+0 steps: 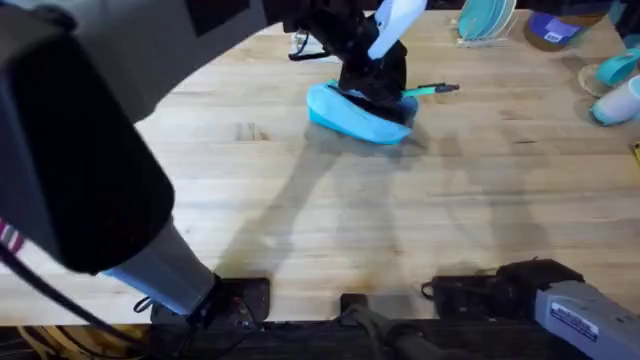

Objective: Unzip the bag, pick up the pens from the table one at a time and place them inside, then zip the bag closed.

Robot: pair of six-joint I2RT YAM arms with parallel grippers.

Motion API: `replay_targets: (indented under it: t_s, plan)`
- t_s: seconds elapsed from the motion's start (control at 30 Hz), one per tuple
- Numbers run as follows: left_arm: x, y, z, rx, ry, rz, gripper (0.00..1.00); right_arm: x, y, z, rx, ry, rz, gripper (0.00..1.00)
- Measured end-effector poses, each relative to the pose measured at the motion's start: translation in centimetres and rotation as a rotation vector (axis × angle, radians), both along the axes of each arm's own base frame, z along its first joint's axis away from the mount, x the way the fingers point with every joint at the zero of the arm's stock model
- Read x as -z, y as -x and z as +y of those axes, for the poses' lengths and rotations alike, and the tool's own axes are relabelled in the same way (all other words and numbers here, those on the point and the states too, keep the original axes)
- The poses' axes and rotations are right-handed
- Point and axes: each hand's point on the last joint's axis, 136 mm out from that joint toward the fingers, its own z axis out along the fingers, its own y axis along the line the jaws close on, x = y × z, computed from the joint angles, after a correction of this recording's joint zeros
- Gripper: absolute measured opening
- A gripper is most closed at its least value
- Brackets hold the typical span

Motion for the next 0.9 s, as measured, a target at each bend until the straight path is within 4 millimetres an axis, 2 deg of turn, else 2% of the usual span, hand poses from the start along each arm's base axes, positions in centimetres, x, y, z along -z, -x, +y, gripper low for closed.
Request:
replay_targets:
  t_s: [0.27, 0.43, 0.53, 0.7, 0.9]
  plan:
    - [1.4, -0.4, -0.6, 0.017, 0.011, 0.024, 0.041, 0.0, 0.0, 0.0, 0.0, 0.0, 0.001, 0.999]
    - [3.6, -0.8, -0.5, 0.006, -0.031, 0.051, 0.041, 0.0, 0.0, 0.0, 0.0, 0.0, 0.001, 0.999]
    - [5.7, -1.3, 0.3, -0.02, -0.106, 0.063, 0.041, 0.0, 0.0, 0.0, 0.0, 0.0, 0.0, 0.999]
    - [8.9, -2.4, 2.6, -0.083, -0.28, 0.038, 0.041, 0.0, 0.0, 0.0, 0.0, 0.0, 0.001, 0.999]
    - [10.1, -3.9, 4.7, -0.14, -0.413, -0.031, 0.041, 0.0, 0.0, 0.0, 0.002, -0.004, 0.0, 0.999]
